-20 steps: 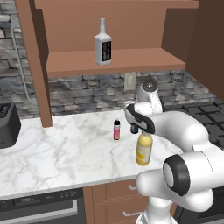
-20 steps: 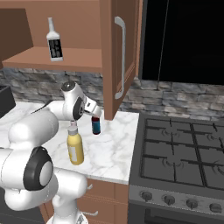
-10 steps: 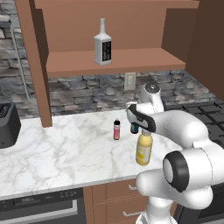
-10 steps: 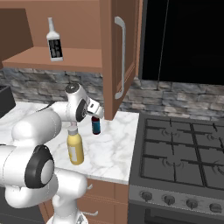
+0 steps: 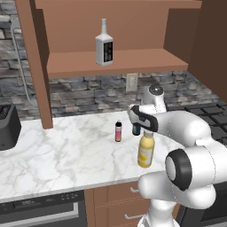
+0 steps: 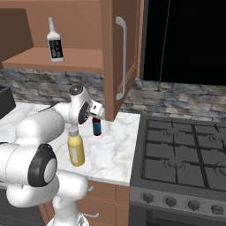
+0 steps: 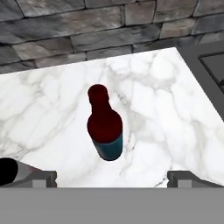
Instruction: Sort all alcoholic drinks to one cabinet, and non-alcoholic drinks to the other.
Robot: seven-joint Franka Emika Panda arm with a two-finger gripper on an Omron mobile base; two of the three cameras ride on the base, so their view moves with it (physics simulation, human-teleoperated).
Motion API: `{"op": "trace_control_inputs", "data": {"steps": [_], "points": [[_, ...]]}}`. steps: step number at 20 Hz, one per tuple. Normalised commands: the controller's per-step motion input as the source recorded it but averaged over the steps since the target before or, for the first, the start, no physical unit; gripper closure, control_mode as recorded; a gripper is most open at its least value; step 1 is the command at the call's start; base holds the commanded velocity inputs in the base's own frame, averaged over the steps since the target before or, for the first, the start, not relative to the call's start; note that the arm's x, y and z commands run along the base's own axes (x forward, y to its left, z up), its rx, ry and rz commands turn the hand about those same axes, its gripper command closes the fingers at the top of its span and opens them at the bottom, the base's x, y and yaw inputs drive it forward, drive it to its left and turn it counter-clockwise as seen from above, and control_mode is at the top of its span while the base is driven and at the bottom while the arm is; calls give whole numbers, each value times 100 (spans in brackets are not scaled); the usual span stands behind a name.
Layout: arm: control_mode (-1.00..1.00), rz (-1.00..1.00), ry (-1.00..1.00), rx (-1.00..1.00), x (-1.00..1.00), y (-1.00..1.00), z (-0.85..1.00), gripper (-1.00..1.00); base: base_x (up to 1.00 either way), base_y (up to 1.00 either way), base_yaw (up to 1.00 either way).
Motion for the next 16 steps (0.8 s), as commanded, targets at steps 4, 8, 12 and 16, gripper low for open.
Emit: {"op": "trace_control_inputs", "data": {"steps": [4,8,12,16], "points": [[-100,9,0,3,18,0,-13,-100,0,0,0],[-100,8,0,5,16,0,-14,-100,0,0,0],[-100,6,0,4,15,0,-8,-100,0,0,0],[-100,2,0,4,17,0,-1,-100,0,0,0]]}}
